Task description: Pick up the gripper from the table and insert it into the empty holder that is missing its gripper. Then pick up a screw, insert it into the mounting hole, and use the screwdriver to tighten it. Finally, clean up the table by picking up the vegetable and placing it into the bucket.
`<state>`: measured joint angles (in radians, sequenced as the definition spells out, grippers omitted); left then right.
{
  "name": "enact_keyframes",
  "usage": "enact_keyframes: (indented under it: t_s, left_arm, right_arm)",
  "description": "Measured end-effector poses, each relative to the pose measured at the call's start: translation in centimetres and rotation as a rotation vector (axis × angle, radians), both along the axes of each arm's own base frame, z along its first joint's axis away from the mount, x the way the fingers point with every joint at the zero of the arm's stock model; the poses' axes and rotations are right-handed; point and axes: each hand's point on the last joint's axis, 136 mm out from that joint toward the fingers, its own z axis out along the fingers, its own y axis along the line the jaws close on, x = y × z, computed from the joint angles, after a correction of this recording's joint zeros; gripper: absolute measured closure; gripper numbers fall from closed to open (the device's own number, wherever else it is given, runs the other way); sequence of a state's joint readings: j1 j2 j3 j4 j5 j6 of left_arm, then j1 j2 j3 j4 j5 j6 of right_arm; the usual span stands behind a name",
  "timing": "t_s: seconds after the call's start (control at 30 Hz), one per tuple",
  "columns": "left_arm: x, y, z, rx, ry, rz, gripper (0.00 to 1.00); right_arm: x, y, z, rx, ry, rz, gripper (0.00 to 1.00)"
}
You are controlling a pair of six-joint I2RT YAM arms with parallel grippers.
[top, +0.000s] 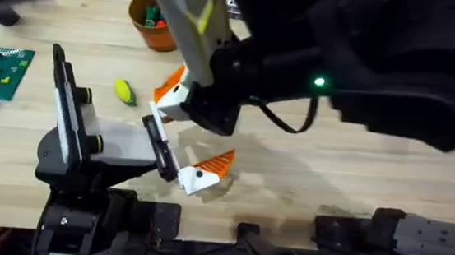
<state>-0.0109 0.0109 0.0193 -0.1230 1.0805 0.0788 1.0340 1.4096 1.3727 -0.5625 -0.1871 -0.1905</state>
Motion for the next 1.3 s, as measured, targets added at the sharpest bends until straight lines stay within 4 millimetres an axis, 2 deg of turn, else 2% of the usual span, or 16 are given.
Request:
enact_keyframes:
  t_s: [0.27,1.07,1.3]
  left_arm:
    - [0.0,0.0,0.0,0.0,0.0,0.0,0.004]
    - [0.0,0.0,0.0,0.0,0.0,0.0,0.004]
    - [0.0,0.0,0.0,0.0,0.0,0.0,0.003]
  right_arm:
    - [1.0,0.4,-2.1,-0.056,0.004,-0.029,0.997]
    - [1.3,0.2,-2.2,-0.067,-0.005,-0.045,0.997]
    - [1.2,0.0,-3.1,-0.098,0.012,-0.044,0.997]
